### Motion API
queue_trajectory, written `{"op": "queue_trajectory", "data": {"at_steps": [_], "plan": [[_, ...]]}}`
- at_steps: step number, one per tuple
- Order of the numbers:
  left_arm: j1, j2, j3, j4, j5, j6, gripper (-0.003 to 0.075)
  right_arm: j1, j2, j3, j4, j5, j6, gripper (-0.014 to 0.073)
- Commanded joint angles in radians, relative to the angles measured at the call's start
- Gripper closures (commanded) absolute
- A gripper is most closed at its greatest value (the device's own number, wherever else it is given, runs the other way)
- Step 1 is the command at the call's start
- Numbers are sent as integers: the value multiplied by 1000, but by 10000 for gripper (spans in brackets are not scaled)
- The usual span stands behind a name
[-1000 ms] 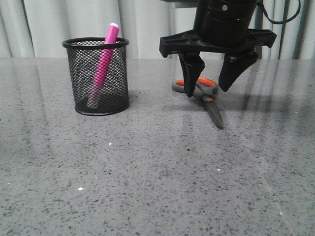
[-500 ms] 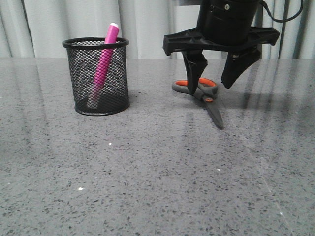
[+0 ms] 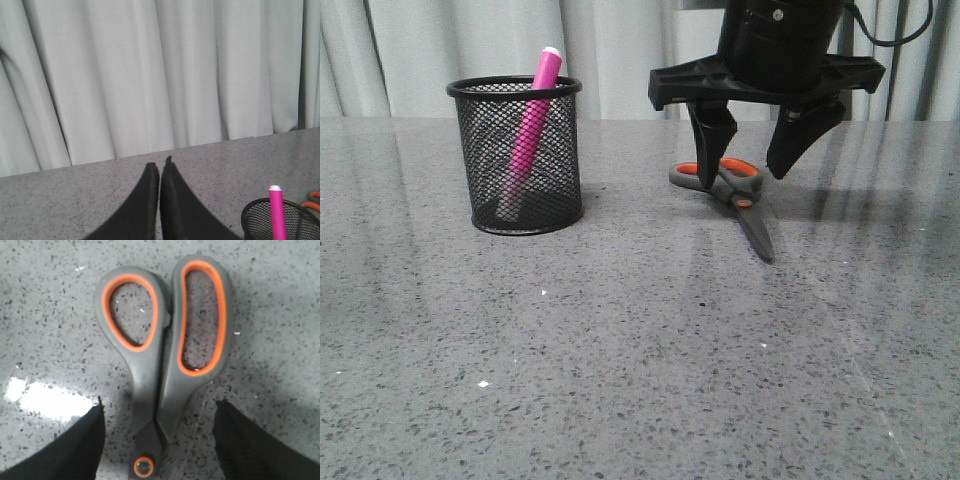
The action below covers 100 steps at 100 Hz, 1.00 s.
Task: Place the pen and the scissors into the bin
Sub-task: 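Close the right gripper on the scissors and lift them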
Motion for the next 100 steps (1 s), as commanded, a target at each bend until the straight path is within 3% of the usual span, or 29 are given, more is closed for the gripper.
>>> {"op": "queue_trajectory", "data": {"at_steps": [1, 40, 80, 100], "plan": [[0, -4, -26, -12, -47, -10, 742, -7, -29, -34, -5, -37, 8, 172], [0, -4, -26, -12, -47, -10, 742, -7, 17, -34, 7, -62, 10, 200], [0, -4, -26, -12, -47, -10, 742, -7, 23, -34, -39, -40, 10, 646], [0, -4, -26, -12, -47, -10, 742, -7, -26, -32, -47, -63, 10, 669]]}}
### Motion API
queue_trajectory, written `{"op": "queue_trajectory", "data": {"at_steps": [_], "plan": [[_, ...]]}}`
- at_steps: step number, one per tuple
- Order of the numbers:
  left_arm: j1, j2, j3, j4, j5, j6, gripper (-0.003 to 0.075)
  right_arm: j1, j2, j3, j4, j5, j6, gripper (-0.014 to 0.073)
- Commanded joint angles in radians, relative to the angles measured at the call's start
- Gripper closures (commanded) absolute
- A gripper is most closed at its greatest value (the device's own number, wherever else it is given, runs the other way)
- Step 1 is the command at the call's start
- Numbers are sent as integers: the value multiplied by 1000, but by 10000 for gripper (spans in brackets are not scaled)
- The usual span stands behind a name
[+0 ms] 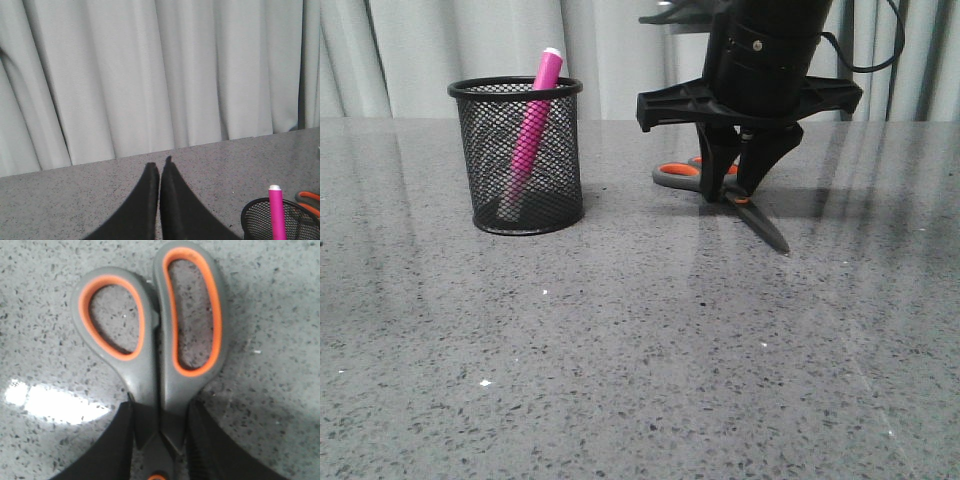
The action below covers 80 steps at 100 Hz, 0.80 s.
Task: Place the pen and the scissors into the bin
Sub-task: 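Close the right gripper on the scissors and lift them, then carry the scissors over the mesh cup and lower blades inside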
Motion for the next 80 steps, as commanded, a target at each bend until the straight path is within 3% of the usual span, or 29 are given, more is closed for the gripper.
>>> {"op": "queue_trajectory", "data": {"at_steps": [1, 19, 28, 55, 80], "plan": [[0, -4, -26, -12, -47, -10, 742, -7, -80, -18, -35, -24, -2, 669], [0, -4, -26, -12, -47, -10, 742, -7, -174, -7, -30, -99, -2, 669], [0, -4, -26, -12, -47, -10, 742, -7, -242, 45, -11, -204, -2, 669], [0, -4, -26, -12, -47, -10, 742, 20, -446, 317, 72, -854, -2, 669], [0, -4, -26, -12, -47, -10, 742, 103, -409, 344, 65, -1161, -2, 669]]}}
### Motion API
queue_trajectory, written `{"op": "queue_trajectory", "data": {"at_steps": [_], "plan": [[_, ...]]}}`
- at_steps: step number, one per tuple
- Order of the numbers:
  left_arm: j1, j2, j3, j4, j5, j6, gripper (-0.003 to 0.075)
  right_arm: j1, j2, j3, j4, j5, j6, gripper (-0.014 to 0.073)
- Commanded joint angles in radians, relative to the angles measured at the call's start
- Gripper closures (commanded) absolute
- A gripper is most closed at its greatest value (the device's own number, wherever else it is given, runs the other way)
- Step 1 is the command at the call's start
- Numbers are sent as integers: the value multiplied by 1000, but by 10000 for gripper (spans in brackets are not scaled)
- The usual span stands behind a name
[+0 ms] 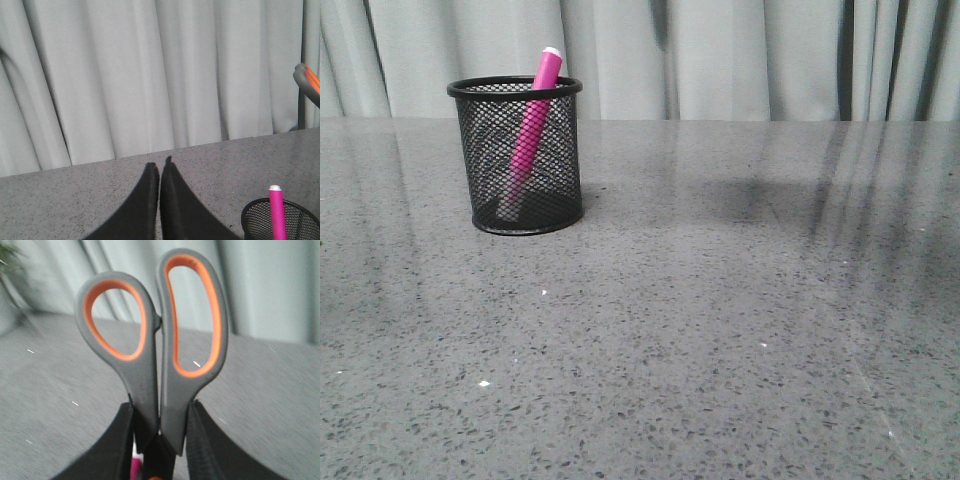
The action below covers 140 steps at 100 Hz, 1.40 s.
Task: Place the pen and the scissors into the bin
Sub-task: 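Carry the scissors over the mesh cup and lower blades inside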
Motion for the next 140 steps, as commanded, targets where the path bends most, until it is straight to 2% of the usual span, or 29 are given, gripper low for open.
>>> {"op": "queue_trajectory", "data": {"at_steps": [1, 14, 29, 48, 79, 96, 140], "plan": [[0, -4, -26, -12, -47, -10, 742, 22, -7, -24, -3, -206, -5, 669], [0, -4, -26, -12, -47, -10, 742, 40, 43, -26, -12, -365, -5, 669], [0, -4, -26, -12, -47, -10, 742, 45, 115, -26, -81, -546, -5, 669], [0, -4, -26, -12, -47, -10, 742, 45, 193, -26, -106, -646, -5, 669], [0, -4, -26, -12, -47, -10, 742, 45, 279, -26, -112, -700, -21, 669], [0, -4, -26, -12, -47, -10, 742, 45, 294, -26, -194, -699, -21, 669], [0, -4, -26, -12, -47, -10, 742, 45, 294, -26, -310, -631, -21, 669]]}}
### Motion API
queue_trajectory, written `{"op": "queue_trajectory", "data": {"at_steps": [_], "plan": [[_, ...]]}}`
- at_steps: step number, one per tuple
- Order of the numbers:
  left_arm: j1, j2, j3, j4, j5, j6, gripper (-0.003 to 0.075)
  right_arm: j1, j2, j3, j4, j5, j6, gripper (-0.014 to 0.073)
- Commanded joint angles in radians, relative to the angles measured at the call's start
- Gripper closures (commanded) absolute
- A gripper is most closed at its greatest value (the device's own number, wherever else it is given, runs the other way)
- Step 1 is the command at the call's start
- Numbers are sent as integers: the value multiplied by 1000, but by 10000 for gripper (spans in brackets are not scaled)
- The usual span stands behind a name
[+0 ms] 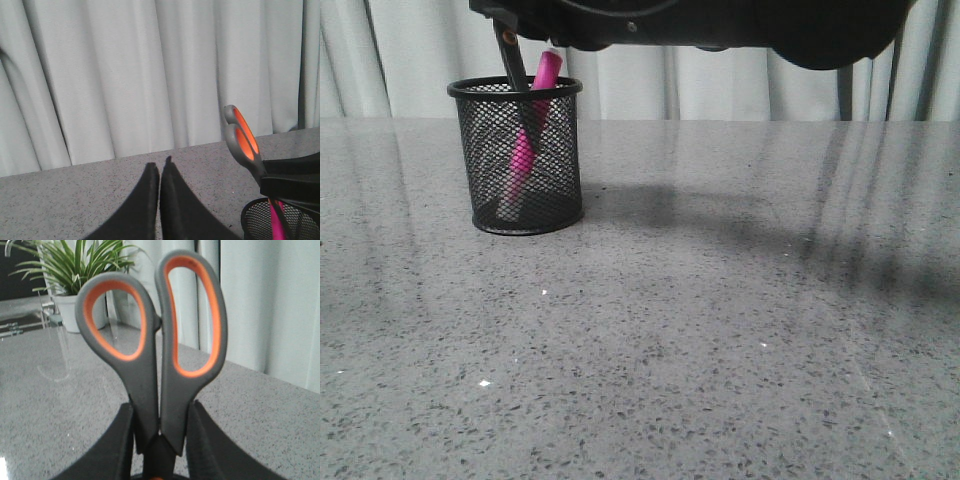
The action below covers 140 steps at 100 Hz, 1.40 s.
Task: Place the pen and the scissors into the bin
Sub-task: 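Carry the scissors over the mesh cup and lower blades inside, then open the right gripper to release the scissors and withdraw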
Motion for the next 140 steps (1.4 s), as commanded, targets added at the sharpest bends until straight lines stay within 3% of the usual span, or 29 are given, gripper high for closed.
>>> {"op": "queue_trajectory", "data": {"at_steps": [1, 83, 140], "plan": [[0, -4, -26, -12, -47, -10, 742, -2, -50, -29, -31, -64, -7, 669], [0, -4, -26, -12, -43, -10, 742, -2, -44, -29, -88, 45, -7, 669], [0, -4, -26, -12, -41, -10, 742, -2, -32, -29, -88, 30, -7, 669]]}}
